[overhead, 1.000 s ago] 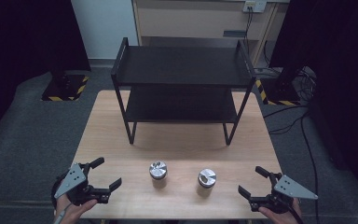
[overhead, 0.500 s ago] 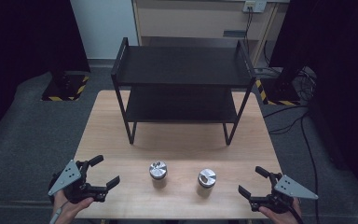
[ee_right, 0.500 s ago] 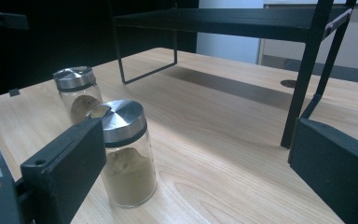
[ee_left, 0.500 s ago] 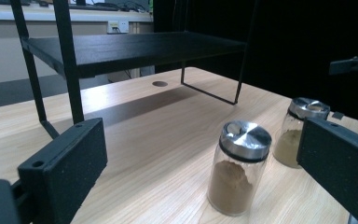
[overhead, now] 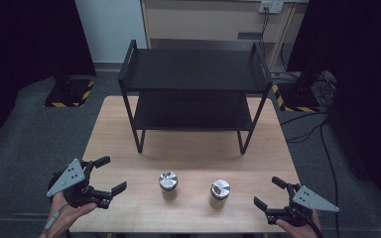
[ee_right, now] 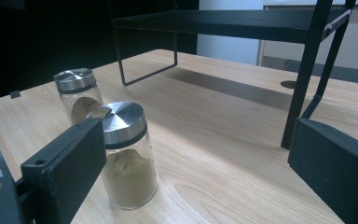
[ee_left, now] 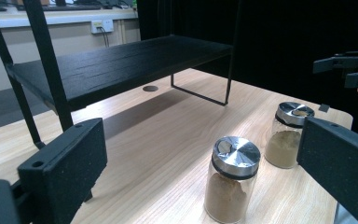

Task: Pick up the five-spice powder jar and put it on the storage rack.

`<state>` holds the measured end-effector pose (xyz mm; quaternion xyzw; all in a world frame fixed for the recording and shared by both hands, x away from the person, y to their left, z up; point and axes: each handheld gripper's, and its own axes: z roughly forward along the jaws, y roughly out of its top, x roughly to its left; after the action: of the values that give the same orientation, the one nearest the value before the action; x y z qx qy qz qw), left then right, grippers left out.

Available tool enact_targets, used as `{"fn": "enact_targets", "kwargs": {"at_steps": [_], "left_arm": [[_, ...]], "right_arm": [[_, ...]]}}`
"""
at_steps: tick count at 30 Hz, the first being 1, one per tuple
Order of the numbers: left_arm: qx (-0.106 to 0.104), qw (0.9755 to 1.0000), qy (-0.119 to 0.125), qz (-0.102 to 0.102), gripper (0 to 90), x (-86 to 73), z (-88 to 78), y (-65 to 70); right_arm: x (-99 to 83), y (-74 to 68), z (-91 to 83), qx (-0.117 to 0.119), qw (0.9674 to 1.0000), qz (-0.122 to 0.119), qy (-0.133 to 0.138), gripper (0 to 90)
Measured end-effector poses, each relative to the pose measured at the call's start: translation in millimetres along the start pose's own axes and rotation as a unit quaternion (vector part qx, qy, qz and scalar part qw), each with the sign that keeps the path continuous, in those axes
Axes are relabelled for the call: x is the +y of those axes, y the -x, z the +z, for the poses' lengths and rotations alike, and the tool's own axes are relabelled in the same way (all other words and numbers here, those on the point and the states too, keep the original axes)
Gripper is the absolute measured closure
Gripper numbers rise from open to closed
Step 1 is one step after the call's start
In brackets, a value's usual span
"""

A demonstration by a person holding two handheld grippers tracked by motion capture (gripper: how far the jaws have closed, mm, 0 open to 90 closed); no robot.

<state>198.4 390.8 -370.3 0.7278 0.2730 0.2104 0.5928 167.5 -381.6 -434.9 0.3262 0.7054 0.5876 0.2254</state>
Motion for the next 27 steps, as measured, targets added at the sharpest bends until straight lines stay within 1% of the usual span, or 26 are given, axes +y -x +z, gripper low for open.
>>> {"fn": "enact_targets", "kwargs": {"at_steps": [1, 4, 5, 9, 14, 18, 23, 24, 25, 27], "left_arm": [[0.0, 1.0, 0.0, 0.0, 0.4, 0.0, 0.0, 0.0], [-0.003, 0.9999, -0.011, 0.005, 0.4, 9.2, 2.7, -2.0], [-0.003, 0.9999, -0.011, 0.005, 0.4, 9.2, 2.7, -2.0], [-0.009, 0.9994, -0.03, 0.012, 0.5, 18.2, 8.3, -4.7], [-0.012, 0.9991, -0.038, 0.014, 0.5, 22.0, 12.8, -6.0], [-0.017, 0.9982, -0.051, 0.026, 0.4, 27.4, 18.9, -5.2], [-0.026, 0.9969, -0.066, 0.033, 0.5, 31.3, 26.7, -5.4], [-0.032, 0.9964, -0.071, 0.034, 0.4, 32.3, 29.9, -6.7], [-0.032, 0.9964, -0.071, 0.034, 0.4, 32.3, 29.9, -6.7], [-0.046, 0.995, -0.081, 0.035, 0.4, 34.6, 35.4, -10.2]], "right_arm": [[0.0, 0.0, 0.0, 0.0, 1.0, 0.0, 0.0, 4.7], [-0.1, 0.3, 0.0, 0.001, 1.0, 0.001, 0.0, 4.8], [-0.1, 0.3, 0.0, 0.001, 1.0, 0.001, 0.0, 4.8], [-0.3, 0.6, -0.1, 0.002, 1.0, 0.001, 0.001, 4.8], [-0.4, 0.7, -0.3, 0.003, 1.0, 0.001, 0.0, 4.9], [-0.3, 0.4, -0.4, 0.003, 1.0, 0.001, 0.0, 5.0], [0.0, -0.2, -0.6, 0.004, 1.0, -0.002, 0.0, 5.1], [0.0, -0.2, -0.6, 0.004, 1.0, -0.002, 0.0, 5.2], [0.0, -0.2, -0.7, 0.004, 1.0, -0.003, 0.0, 5.2], [0.1, -0.2, -0.7, 0.004, 1.0, -0.003, 0.0, 5.2]]}}
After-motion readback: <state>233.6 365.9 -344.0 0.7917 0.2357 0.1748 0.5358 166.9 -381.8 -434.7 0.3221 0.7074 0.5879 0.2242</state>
